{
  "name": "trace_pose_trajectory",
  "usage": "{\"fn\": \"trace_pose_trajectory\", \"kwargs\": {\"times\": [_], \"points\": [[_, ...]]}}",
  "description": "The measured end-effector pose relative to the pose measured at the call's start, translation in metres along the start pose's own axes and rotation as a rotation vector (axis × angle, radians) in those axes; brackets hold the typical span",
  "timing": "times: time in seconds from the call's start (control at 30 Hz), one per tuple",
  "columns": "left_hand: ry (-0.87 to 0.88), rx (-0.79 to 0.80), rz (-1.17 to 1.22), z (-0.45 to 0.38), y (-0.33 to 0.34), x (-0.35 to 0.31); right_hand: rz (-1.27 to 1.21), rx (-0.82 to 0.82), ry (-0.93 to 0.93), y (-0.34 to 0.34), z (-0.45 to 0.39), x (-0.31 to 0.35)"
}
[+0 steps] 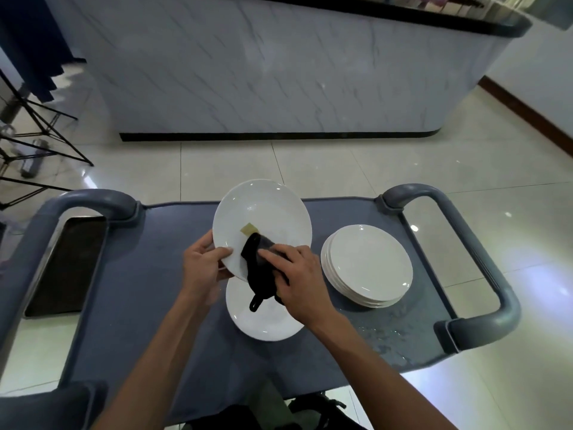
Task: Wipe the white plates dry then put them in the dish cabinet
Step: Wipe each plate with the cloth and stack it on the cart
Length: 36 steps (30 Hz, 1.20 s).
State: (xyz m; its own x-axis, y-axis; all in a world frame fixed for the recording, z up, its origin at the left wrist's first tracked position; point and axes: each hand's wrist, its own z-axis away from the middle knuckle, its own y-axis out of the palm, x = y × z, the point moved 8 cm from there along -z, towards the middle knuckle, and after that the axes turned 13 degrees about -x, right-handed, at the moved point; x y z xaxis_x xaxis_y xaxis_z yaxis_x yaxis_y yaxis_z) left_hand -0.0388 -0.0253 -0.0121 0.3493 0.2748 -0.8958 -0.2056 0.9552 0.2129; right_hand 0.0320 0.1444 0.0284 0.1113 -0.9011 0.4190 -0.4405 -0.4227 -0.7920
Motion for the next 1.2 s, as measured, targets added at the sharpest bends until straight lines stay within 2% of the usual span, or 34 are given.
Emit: {"fn": "trace_pose_trajectory", "kwargs": {"times": [0.3,0.53,0.73,0.93,1.2], "points": [[-0.02,0.033,-0.024,-0.002,-0.006,-0.003,0.101,-0.097,0.175,-0.017,-0.037,-0.031],[-0.021,0.103,-0.081,0.012,0.001,0.002,0.13,-0.132,0.197,-0.025,-0.071,-0.032],[-0.004,0.137,-0.091,0.019,0.006,0.001,0.056,-0.181,0.046,-0.021,-0.074,-0.001],[-0.025,0.157,-0.075,0.024,0.005,0.005,-0.044,-0.12,-0.179,-0.006,-0.054,0.035],[-0.022,0.168,-0.087,0.025,-0.002,0.005,-0.07,-0.08,-0.248,-0.006,-0.028,0.037]]}}
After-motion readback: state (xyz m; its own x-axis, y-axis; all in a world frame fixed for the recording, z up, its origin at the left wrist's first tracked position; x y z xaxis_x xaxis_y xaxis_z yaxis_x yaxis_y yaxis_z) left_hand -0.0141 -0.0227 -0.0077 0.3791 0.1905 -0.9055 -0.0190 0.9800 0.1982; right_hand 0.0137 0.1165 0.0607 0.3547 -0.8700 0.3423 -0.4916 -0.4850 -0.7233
